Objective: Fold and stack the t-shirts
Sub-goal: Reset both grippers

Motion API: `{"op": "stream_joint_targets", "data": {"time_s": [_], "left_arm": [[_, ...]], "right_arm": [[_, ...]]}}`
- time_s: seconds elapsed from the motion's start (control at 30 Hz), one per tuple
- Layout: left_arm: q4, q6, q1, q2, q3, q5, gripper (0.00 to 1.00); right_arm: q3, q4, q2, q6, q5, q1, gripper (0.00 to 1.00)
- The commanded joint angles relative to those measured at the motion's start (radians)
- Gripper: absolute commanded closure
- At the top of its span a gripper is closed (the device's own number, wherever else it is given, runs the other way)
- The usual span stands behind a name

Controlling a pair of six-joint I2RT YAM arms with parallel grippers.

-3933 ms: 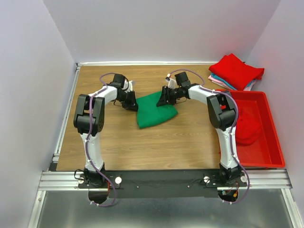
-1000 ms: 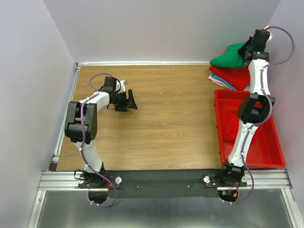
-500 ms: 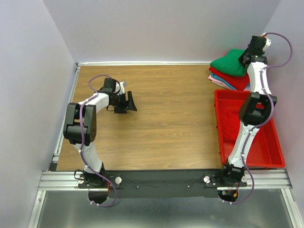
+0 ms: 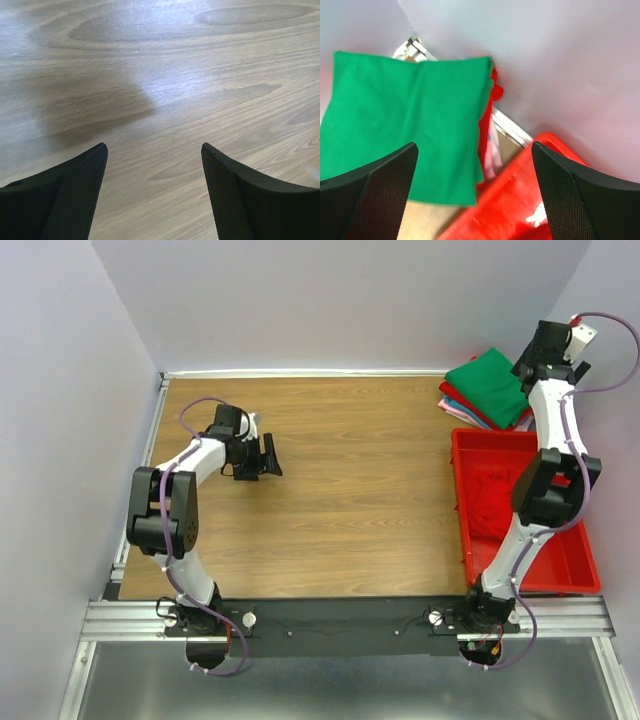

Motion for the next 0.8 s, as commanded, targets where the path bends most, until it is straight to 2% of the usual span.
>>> {"op": "stream_joint_targets", "data": {"time_s": [0.0,0.1,0.2,0.3,0.33,0.43,0.57,0.77], "left_arm": [[0.009,-0.018,0.003,-0.116,-0.018,-0.069,0.16],[0.029,-0.022,0.003,-0.191,-0.04,-0.098,0.16],[0.05,-0.03,0.003,-0.28,-0.066,-0.116,0.16],[0.072,-0.049,0.002,-0.382,-0.101,-0.145,0.16],[0.076,-0.049,0.002,-0.409,-0.109,-0.15,0.16],[0.081,-0.059,-0.001,-0.508,-0.136,-0.191,0.16],[0.078,-0.067,-0.003,-0.623,-0.169,-0.231,0.16],[0.086,-0.084,-0.004,-0.761,-0.216,-0.23,0.16]], "right_arm": [[-0.087,-0.001,-0.131,-0.017,-0.005,-0.003,0.0],[-0.172,-0.001,-0.199,-0.031,-0.068,0.026,0.0],[-0.275,-0.001,-0.288,-0.045,-0.1,0.095,0.0],[-0.385,0.0,-0.386,-0.04,-0.128,0.225,0.0],[-0.41,0.0,-0.386,-0.04,-0.136,0.225,0.0],[-0.529,0.0,-0.464,0.021,-0.209,0.364,0.0],[-0.66,0.005,-0.538,0.099,-0.254,0.489,0.0],[-0.854,0.023,-0.636,0.205,-0.285,0.702,0.0]]}}
